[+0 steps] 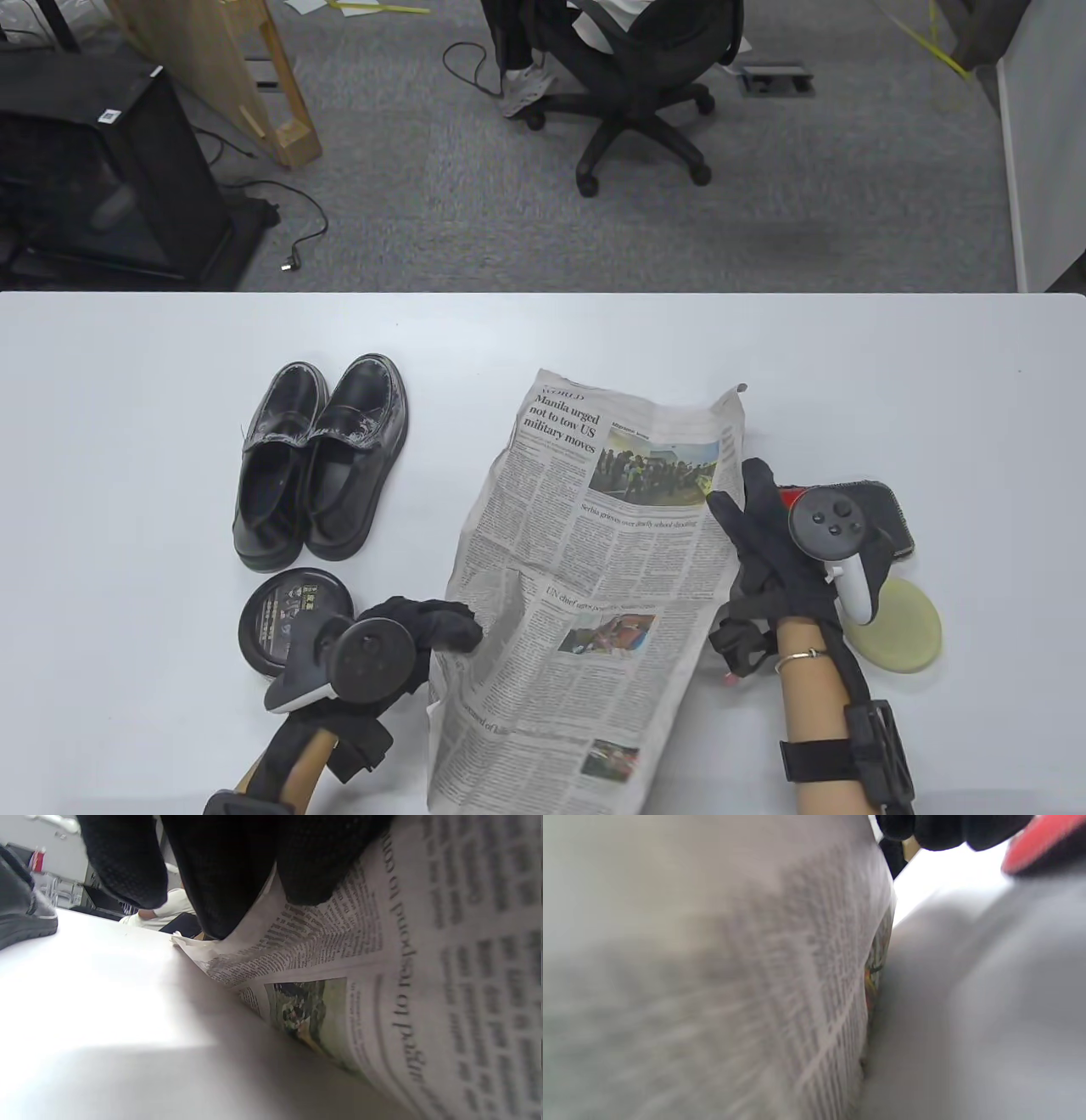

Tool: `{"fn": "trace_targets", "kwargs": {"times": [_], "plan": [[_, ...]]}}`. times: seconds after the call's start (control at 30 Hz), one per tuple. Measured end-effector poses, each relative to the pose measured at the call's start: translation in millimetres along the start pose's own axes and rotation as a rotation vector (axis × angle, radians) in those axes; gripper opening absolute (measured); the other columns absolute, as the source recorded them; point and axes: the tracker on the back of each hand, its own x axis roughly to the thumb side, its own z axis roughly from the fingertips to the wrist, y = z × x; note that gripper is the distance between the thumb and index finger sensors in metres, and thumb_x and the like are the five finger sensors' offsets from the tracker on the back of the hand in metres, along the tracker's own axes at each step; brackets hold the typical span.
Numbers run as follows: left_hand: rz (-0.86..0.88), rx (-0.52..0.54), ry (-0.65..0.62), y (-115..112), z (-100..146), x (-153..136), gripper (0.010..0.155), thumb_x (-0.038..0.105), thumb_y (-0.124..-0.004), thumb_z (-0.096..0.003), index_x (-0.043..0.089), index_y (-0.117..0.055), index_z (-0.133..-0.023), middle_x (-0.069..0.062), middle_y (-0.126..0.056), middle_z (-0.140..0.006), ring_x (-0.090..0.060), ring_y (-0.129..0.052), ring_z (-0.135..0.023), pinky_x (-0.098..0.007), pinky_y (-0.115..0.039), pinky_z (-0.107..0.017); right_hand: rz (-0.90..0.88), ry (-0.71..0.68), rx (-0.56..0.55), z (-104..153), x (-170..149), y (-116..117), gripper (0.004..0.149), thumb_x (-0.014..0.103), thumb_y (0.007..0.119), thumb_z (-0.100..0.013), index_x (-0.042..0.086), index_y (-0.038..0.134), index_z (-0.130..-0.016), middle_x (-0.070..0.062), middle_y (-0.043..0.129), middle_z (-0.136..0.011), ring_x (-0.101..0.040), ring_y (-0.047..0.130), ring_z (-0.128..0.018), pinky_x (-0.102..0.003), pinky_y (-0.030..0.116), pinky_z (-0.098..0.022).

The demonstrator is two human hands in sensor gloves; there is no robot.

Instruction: Dip and apply leather care cream with polishing sponge on shoes

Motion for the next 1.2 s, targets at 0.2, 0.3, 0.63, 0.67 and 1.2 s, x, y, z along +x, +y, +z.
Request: {"fn": "trace_targets", "kwargs": {"times": [0.2, 0.3, 0.63, 0.67, 1.2], "plan": [[-0.268, -0.12, -0.046, -20.7, -2.4, 22.9, 0.038, 0.031, -0.081, -0.0568, 0.038, -0.076, -0.093, 0.0, -0.087, -0.103, -0.025, -0.088, -0.093, -0.059, -0.072, -0.071, 0.428, -0.176, 0.16, 42.8, 26.5, 10.8, 0.074, 0.057, 0.057, -0.06, 0.014, 0.043, -0.119, -0.027, 0.047, -0.12, -0.059, 0.053, -0.104, -0.069, 0.053, -0.07], [-0.334, -0.175, -0.041, -33.5, -8.1, 27.1, 0.039, 0.032, -0.08, -0.0571, 0.036, -0.075, -0.096, -0.002, -0.084, -0.106, -0.028, -0.086, -0.094, -0.058, -0.071, -0.071, 0.567, -0.239, 0.311, 56.6, 33.5, 43.5, 0.075, 0.058, 0.058, -0.058, 0.015, 0.045, -0.119, -0.027, 0.047, -0.12, -0.059, 0.051, -0.104, -0.071, 0.052, -0.069], [-0.482, -0.423, -0.002, -44.7, -13.9, 20.5, 0.048, 0.031, -0.079, -0.0571, 0.037, -0.066, -0.103, -0.002, -0.08, -0.111, -0.027, -0.085, -0.097, -0.059, -0.07, -0.072, 0.88, -0.281, 0.561, 69.1, 32.1, 114.2, 0.091, 0.063, 0.06, -0.053, 0.012, 0.025, -0.12, -0.036, 0.025, -0.12, -0.065, 0.035, -0.104, -0.071, 0.051, -0.07], [-0.473, -0.466, 0.001, -42.1, -14.7, 18.9, 0.052, 0.032, -0.08, -0.0566, 0.037, -0.064, -0.105, -0.003, -0.077, -0.113, -0.028, -0.083, -0.099, -0.059, -0.069, -0.073, 0.879, -0.281, 0.559, 69.7, 31.3, 115.7, 0.091, 0.063, 0.06, -0.053, 0.011, 0.024, -0.12, -0.036, 0.024, -0.119, -0.065, 0.034, -0.104, -0.071, 0.051, -0.07], [-0.552, -0.177, 0.747, 39.1, -71.4, -65.7, 0.074, 0.045, -0.079, -0.0564, 0.015, -0.051, -0.118, -0.02, -0.075, -0.111, -0.008, -0.094, -0.058, -0.041, -0.085, -0.054, 0.876, -0.325, 0.503, 74.4, 32.3, 113.9, 0.092, 0.062, 0.056, -0.054, 0.008, 0.018, -0.119, -0.037, 0.02, -0.118, -0.065, 0.029, -0.103, -0.071, 0.041, -0.07]]}}
